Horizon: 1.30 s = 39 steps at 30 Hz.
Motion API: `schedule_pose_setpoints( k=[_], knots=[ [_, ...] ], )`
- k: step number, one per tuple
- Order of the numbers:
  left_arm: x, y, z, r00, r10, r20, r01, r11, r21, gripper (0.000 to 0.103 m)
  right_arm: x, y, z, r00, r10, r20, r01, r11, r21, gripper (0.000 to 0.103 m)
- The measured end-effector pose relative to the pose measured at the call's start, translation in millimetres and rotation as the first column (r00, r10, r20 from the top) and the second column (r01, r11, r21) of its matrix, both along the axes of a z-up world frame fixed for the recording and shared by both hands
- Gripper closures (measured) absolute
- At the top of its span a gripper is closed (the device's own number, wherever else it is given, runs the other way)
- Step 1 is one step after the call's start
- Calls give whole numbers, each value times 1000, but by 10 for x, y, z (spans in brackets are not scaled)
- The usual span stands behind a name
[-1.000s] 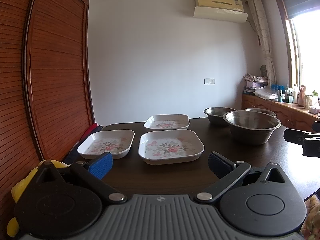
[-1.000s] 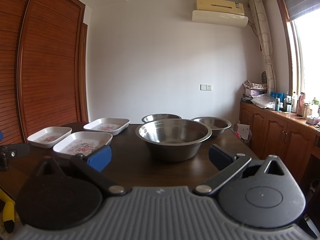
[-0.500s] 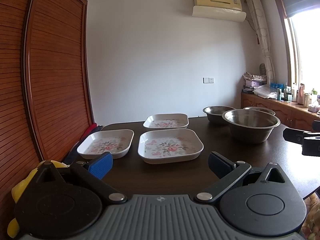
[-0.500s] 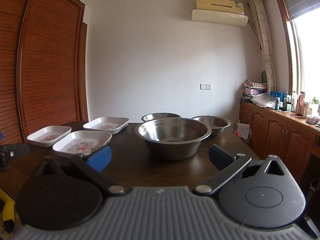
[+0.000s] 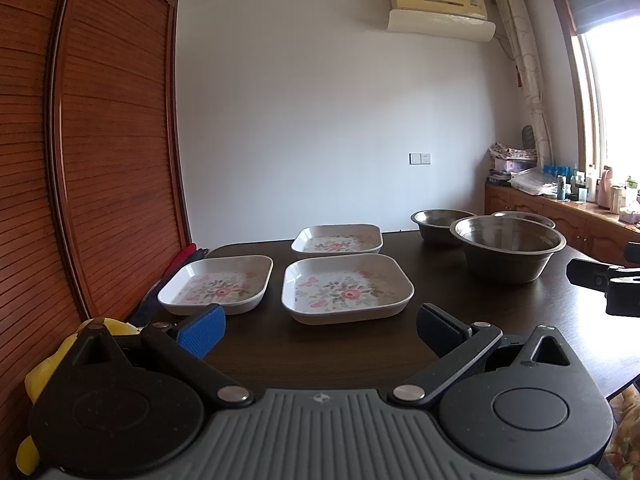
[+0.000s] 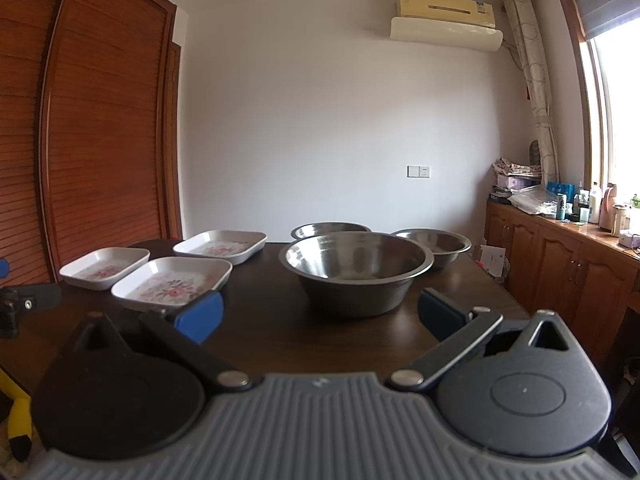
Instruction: Organize plates and bowls
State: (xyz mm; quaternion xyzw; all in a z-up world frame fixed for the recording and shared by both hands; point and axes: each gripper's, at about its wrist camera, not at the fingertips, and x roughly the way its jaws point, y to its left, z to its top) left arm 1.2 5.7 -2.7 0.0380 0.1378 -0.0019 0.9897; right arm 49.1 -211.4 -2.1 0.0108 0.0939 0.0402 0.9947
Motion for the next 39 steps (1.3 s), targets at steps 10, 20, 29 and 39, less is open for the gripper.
schedule_pose_setpoints(
  k=[10,20,29,39],
  knots=[
    [73,201,-40,999,41,-17,-41,999,15,0,91,239,-14,996,85,-21,-85,996,-24,0],
    [204,406,-24,998,45,-39,-43,998,56,0,254,496,57,978,196,-68,-200,979,-48,0],
    [460,479,109,999,-1,-53,5,997,73,0,592,680,130,943,307,-128,-314,949,-37,1],
    [989,568,140,984,-102,-148,108,993,36,0,1163,785,316,882,391,-263,-417,908,-47,32]
  ],
)
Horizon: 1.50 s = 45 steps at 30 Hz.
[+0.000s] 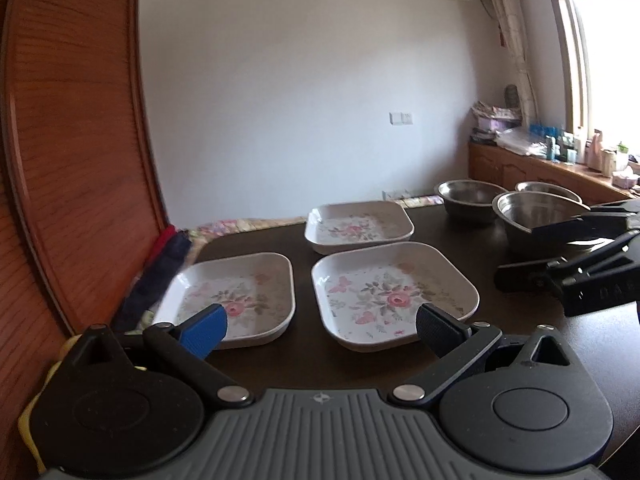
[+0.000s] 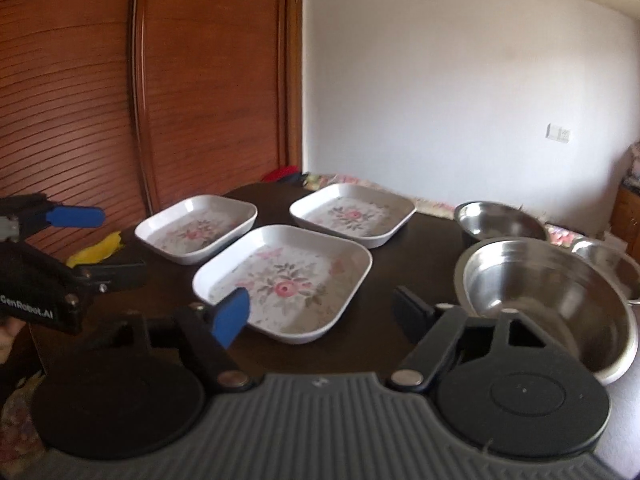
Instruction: Organize plates and bowls
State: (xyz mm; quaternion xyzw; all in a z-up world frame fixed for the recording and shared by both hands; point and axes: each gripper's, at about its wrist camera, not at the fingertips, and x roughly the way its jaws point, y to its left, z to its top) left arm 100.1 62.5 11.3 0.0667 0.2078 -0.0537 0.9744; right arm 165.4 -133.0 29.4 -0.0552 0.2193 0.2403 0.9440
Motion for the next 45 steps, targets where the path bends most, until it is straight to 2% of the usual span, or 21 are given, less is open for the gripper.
schedule_pose_setpoints(
  k=[3,8,11,14,23,31,35,39,45],
  knots=[
    [162,47,15,999,-20,-31,20,1000,-7,0,156,33,15,998,34,-55,-35,999,-16,39],
    [449,148,46,992,-73,-102,67,996,-63,1,464,90,54,980,84,-181,-90,996,-21,52],
    [639,181,58,977,-124,-171,106,988,-111,14,620,140,136,971,87,-221,-101,994,-52,58],
    [818,187,60,967,-134,-219,114,988,-100,22,777,153,193,962,82,-261,-103,992,-68,60],
    [1175,238,67,934,-163,-318,137,985,-101,39,1097,165,181,931,42,-364,-75,994,-79,60],
    [1357,194,56,901,-186,-391,161,982,-95,48,1227,232,137,912,34,-409,-79,993,-93,59],
    [1396,170,62,889,-187,-417,166,982,-86,48,1266,235,115,903,31,-428,-75,993,-86,59],
    [1439,187,65,890,-173,-423,158,985,-71,48,1264,250,98,904,28,-427,-75,993,-93,59],
    [1499,234,20,879,-173,-445,143,985,-99,48,1281,234,46,895,27,-446,-70,994,-80,59]
  ],
)
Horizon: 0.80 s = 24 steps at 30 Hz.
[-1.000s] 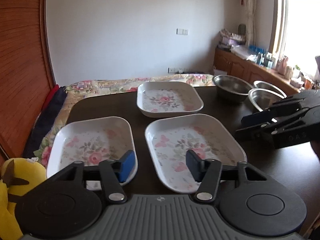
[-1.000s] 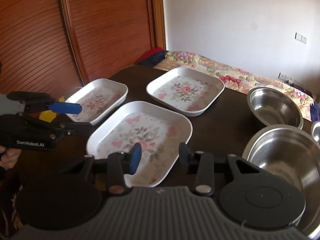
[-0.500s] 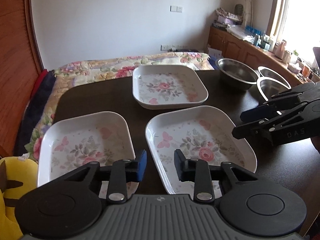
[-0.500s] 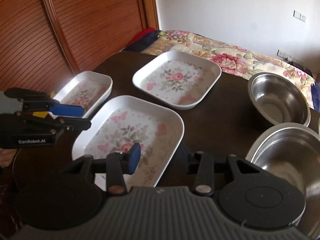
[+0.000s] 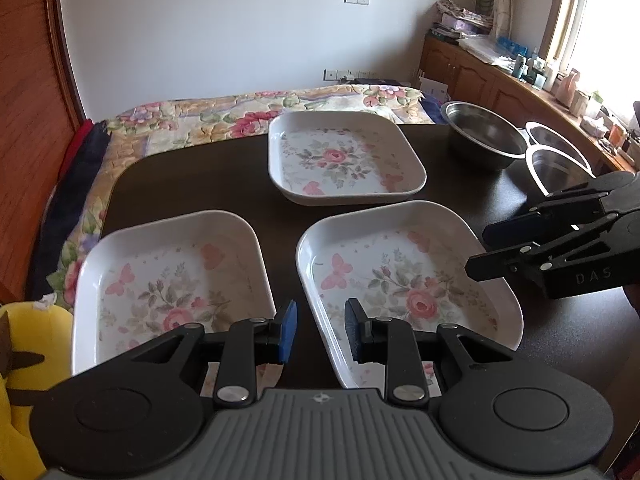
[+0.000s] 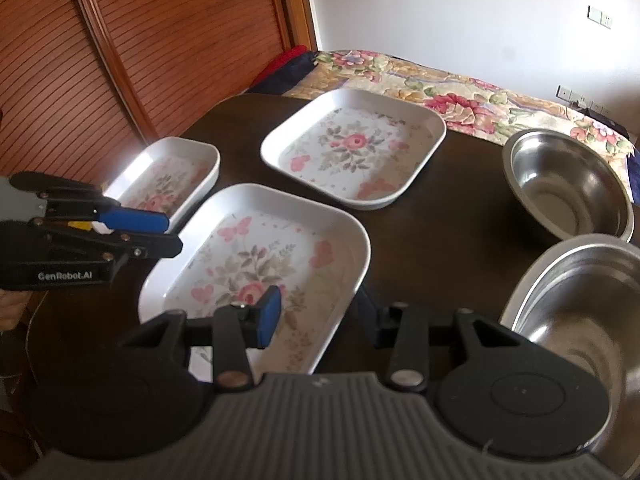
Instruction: Organize plates and bowls
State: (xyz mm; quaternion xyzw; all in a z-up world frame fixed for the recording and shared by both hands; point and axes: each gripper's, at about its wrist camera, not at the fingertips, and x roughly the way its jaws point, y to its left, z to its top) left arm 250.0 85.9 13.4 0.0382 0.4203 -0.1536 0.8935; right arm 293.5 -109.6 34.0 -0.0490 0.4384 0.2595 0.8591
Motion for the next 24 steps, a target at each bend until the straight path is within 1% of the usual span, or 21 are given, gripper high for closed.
schedule_pose_setpoints(
  k=[6,10,12,14,15,17,24],
  knots=[
    [9,4,-49,1000,1,-11,-1,1000,-11,48,2,8,-54,1000,-2,-8,2,1000,0,61],
    [11,15,-55,1000,5,-12,-5,1000,-21,49,16,17,-79,1000,-4,-11,4,1000,-7,65],
    [14,9,-63,1000,4,-15,-4,1000,-23,50,23,14,-88,1000,-6,-9,6,1000,-9,67],
    [15,-4,-73,1000,-2,-18,1,1000,-25,54,37,16,-104,1000,-9,-10,9,1000,-13,69],
    [15,-13,-80,1000,-4,-19,3,1000,-26,54,41,17,-112,1000,-10,-10,10,1000,-15,73],
    [17,-30,-92,1000,-7,-18,6,1000,-25,54,44,20,-134,1000,-9,-9,9,1000,-25,76],
    [11,-19,-152,999,-10,-31,9,999,-36,54,30,22,-174,1000,-8,-7,8,999,-31,78]
  ],
)
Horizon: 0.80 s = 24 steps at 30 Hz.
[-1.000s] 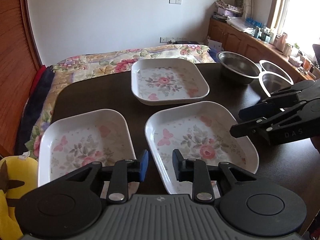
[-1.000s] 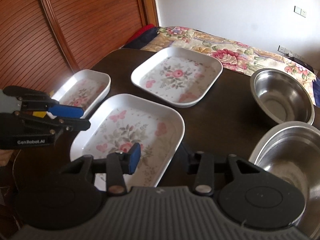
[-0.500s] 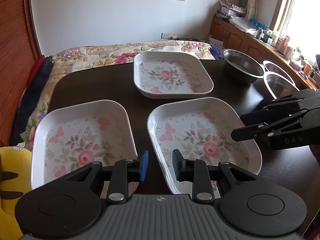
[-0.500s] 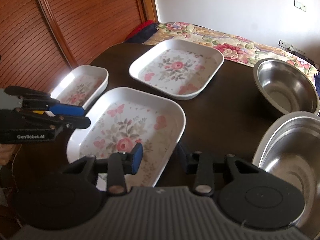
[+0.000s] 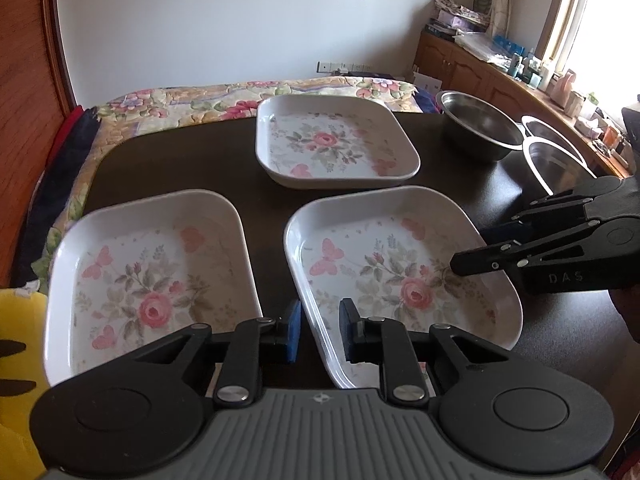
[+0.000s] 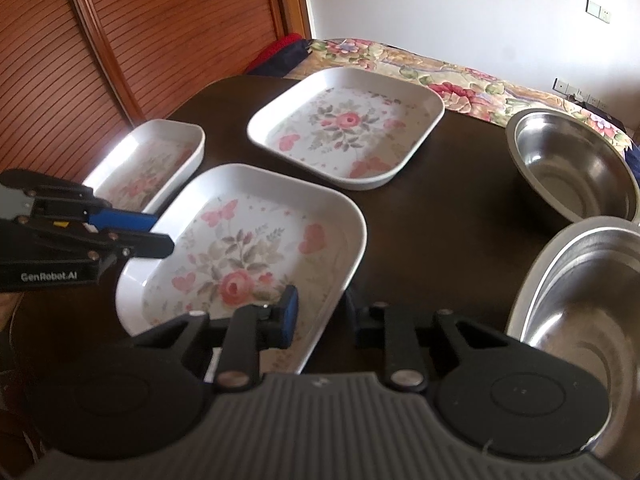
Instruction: Organize plates and bowls
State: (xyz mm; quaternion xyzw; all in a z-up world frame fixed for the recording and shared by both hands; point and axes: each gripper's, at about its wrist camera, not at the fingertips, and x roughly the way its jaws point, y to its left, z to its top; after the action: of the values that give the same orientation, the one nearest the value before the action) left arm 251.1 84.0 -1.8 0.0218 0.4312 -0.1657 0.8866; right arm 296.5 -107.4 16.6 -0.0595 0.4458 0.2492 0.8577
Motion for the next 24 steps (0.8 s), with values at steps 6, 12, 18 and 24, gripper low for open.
schedule_pose_setpoints(
  k=[6,12,18,24],
  knots=[
    [-35,-5,-67,1000,8,-4,-8,1000,-14,55,-16,-25,-10,1000,-15,11,15,1000,6,89],
    [-117,26,-30,1000,16,10,-15,999,-36,66,-69,-102,11,999,-38,22,37,999,27,93],
    [-331,-42,122,998,10,66,-8,1000,-28,67,-182,-146,175,996,-58,65,55,998,43,95],
    [-578,-68,319,993,7,116,-3,999,-36,69,-406,-196,379,991,-65,115,59,996,62,96]
  ],
)
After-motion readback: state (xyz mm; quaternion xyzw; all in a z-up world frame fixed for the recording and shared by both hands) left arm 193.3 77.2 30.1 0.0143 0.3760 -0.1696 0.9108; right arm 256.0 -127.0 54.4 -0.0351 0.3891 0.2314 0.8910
